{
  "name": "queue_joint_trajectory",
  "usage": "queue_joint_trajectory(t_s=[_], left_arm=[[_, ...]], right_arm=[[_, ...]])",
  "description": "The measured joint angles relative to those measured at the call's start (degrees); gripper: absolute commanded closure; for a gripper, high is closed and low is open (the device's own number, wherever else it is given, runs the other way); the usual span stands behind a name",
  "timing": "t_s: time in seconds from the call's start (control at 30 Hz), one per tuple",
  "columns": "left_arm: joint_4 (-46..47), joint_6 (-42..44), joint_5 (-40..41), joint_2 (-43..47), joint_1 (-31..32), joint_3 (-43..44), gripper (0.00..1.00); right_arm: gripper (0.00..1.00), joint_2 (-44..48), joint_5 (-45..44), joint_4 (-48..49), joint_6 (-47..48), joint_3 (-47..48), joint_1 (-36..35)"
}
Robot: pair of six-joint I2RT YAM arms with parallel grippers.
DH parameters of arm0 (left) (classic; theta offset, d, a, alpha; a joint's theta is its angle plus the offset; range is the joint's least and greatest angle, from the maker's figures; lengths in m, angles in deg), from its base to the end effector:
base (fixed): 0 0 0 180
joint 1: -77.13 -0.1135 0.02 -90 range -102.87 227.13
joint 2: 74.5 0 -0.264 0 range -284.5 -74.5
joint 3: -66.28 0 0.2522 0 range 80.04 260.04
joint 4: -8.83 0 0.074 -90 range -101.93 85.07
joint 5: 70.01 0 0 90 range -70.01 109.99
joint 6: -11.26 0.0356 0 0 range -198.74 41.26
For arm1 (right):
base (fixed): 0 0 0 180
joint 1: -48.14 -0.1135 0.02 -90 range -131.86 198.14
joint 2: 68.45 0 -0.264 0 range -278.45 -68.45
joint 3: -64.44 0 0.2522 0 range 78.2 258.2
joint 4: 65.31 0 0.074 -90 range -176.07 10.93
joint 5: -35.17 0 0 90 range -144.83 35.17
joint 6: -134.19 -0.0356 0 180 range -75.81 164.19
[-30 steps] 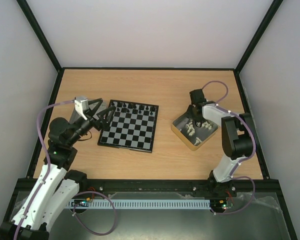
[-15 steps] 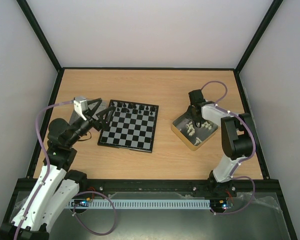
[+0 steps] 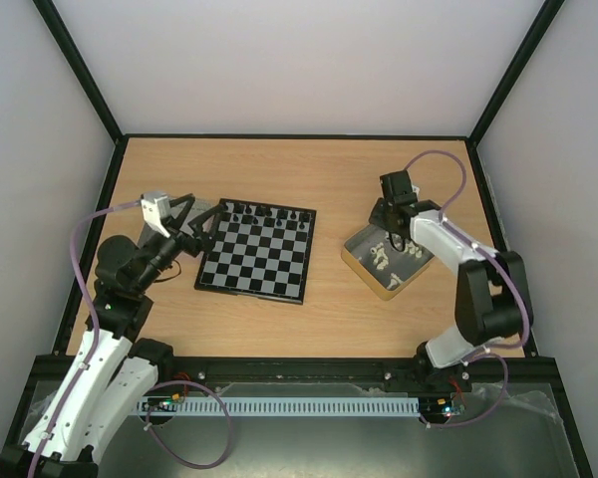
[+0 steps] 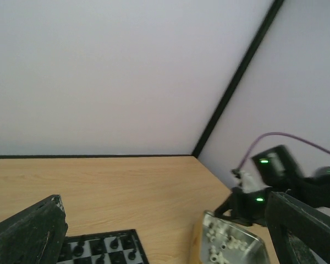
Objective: Set up the chess pieces on the board
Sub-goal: Place the chess piece on the chessboard.
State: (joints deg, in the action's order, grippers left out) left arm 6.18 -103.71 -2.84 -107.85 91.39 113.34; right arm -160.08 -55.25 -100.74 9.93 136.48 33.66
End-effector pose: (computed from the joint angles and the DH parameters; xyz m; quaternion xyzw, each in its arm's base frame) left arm 0.1413 -0.0502 0.3389 0.0940 0.6346 -0.3725 0.6705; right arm 0.3176 0.0817 0.2030 0.1649 0.9394 0.1208 0.2752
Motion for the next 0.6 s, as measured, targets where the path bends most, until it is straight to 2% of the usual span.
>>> queue_joint_trajectory(t_s=[0.13,0.27,0.47,0.6], left_arm=[[-2.8,0.0,7.3,0.0,0.0,0.4,0.0],[-7.3,-0.7,18.2,0.0,0.0,1.7,0.0],[-14.7,-3.5,36.8,0.4,-0.2,4.0,0.0],[-18.4,-5.5,45.9,1.2,-0.2,4.5,0.0]], right_arm=[[0.98,6.1,-0.2,0.0,-2.2,0.6,-4.0],[0.98,5.6,0.8,0.4,-4.5,3.6,-11.9],[0.98,-3.9,2.3,2.6,-6.5,12.7,-26.8],[0.98,-11.3,3.8,4.1,-7.1,18.2,-33.9]])
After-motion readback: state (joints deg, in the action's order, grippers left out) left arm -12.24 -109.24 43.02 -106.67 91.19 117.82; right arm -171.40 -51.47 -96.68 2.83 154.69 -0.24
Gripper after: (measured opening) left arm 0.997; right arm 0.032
